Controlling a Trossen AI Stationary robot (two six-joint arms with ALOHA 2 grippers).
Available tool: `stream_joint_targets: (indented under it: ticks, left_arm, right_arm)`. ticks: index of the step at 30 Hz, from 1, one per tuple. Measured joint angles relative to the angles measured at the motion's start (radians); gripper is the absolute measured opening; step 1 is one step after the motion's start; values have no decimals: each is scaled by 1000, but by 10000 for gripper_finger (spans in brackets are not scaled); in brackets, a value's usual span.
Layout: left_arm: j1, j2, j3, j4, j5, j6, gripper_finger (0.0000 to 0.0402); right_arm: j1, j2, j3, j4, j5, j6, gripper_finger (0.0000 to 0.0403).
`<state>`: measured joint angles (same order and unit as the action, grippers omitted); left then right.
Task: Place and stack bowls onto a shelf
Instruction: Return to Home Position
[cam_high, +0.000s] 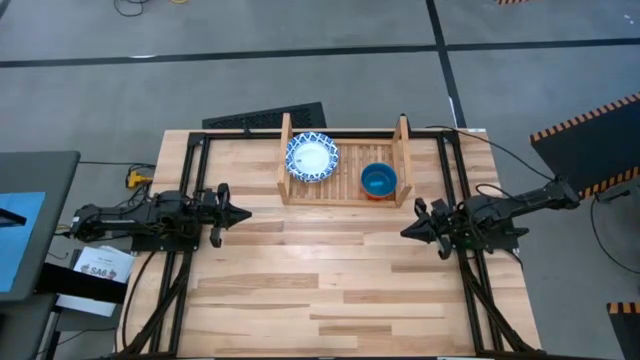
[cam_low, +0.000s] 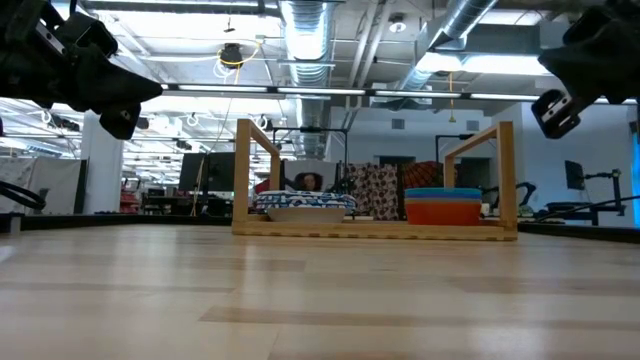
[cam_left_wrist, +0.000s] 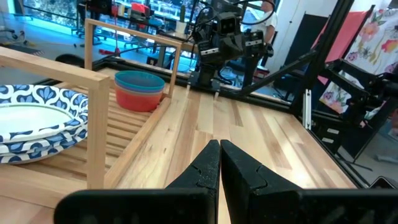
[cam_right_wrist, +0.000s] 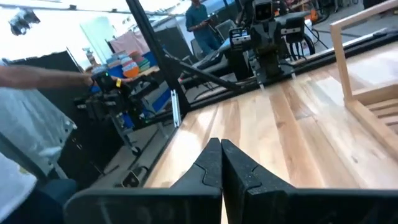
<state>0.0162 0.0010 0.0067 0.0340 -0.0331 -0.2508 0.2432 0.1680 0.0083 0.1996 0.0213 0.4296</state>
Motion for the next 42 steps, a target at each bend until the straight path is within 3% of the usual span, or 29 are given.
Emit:
stream_joint_targets:
  ticks: [11,33,37,42]
  left_arm:
    - [0,0,0,0,0,0,0]
    - [0,0,0,1,0,0,0]
    - [0,0,0,1,-1,0,0]
    - [0,0,0,0,-1,0,0]
  right_arm:
    - [33,0,-1,-82,-8,-89,23]
    - [28,-30,-3,-180,0,-3,43]
    - [-56,-155,-3,-183,-13,-3,44]
    - [-178,-168,-4,-69,-16,-1,44]
